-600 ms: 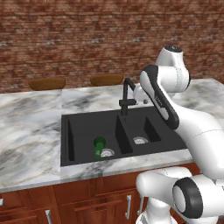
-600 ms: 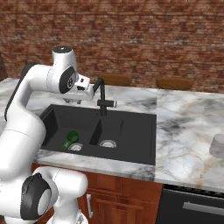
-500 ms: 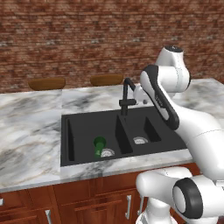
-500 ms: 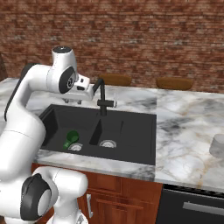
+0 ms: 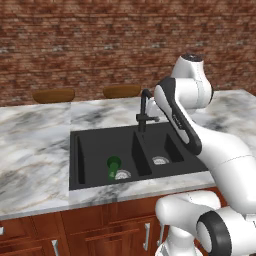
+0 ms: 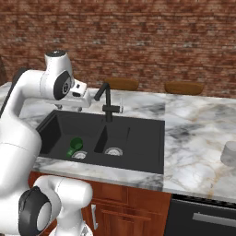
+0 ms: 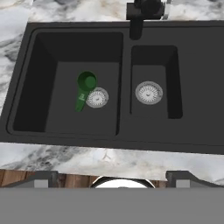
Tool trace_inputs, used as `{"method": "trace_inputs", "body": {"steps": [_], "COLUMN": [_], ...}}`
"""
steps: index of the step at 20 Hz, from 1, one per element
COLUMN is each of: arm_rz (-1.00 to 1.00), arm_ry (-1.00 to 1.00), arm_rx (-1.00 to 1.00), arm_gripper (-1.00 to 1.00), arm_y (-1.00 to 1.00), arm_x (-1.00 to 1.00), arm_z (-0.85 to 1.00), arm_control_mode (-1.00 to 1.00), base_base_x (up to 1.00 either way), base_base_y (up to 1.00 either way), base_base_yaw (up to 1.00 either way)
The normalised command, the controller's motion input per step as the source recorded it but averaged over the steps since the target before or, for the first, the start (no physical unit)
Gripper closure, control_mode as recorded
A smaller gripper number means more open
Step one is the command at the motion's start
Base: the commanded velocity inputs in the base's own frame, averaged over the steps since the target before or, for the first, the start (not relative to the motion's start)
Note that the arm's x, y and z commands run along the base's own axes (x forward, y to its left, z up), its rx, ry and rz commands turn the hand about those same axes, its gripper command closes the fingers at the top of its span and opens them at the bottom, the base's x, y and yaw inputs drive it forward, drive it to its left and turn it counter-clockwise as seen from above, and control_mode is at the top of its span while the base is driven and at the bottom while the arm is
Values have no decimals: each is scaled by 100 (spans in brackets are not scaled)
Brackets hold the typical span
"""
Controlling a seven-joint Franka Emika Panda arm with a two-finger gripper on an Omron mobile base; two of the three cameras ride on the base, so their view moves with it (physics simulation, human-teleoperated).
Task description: Move any existing items from the left basin to the right basin for drying. Then move the glass cup from the counter to the left basin of the sink for washing.
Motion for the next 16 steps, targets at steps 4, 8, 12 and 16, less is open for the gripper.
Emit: {"method": "trace_inputs", "body": {"steps": [4,8,12,16], "arm_rz": [-1,-2,-3,-4], "arm_ry": [2,1,0,0], "arm_rx": [0,0,0,0], "arm_gripper": [-100,-100,-100,-100], "arm_y": [26,20,20,19], "arm_x": [-1,-6,-11,-17], "arm_z": [-6,-10,-14,-16], "arm_control_mode": [-100,-100,-100,-100], "base_base_x": [0,0,0,0], "base_base_y": [0,0,0,0], "base_base_yaw": [0,0,0,0]}}
